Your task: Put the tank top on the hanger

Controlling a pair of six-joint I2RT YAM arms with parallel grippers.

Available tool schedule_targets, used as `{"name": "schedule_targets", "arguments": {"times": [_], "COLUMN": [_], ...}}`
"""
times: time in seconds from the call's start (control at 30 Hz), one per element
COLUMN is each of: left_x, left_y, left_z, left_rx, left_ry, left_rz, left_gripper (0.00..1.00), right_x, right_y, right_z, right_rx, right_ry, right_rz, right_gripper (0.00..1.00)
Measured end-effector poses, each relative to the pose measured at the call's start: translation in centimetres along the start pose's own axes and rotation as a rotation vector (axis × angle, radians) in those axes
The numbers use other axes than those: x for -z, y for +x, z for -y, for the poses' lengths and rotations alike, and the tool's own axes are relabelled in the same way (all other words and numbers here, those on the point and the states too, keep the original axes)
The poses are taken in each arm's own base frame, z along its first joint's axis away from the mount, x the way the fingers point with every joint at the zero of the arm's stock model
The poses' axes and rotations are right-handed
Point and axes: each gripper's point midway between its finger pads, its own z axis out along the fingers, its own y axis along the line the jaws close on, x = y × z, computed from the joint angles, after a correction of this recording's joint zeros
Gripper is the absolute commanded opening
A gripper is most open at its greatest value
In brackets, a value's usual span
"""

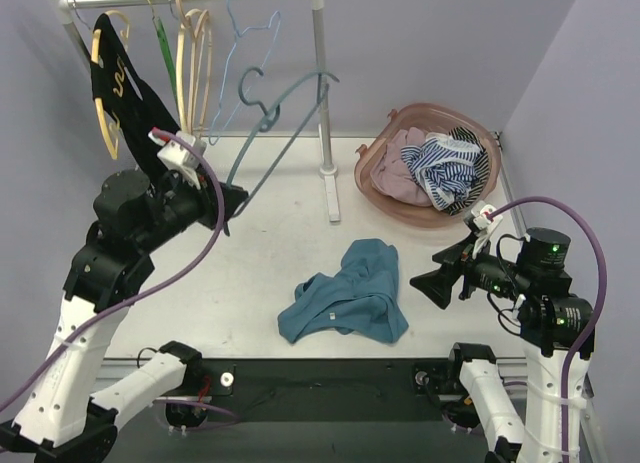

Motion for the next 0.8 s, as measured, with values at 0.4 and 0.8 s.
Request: {"name": "schedule_targets", "arguments": {"times": [0.4, 0.8], "left_x": [2.6, 3.4], "left_y": [12.9, 23.0], "left_z": [4.6, 12.3], "left_rx": [0.088, 0.031], "left_ry": [0.294, 0.556], "left_rz": [-0.257, -0.519], "left_gripper": [0.0, 0.0], "right_x": [0.5, -0.5], "right_y": [-0.2, 1.9], "right_z": [-0.2, -4.2], "right_rx": [0.095, 0.159], "right_ry": [0.003, -0.281], "right_rz": [0.004, -0.066], "right_gripper": [0.89, 0.86]}}
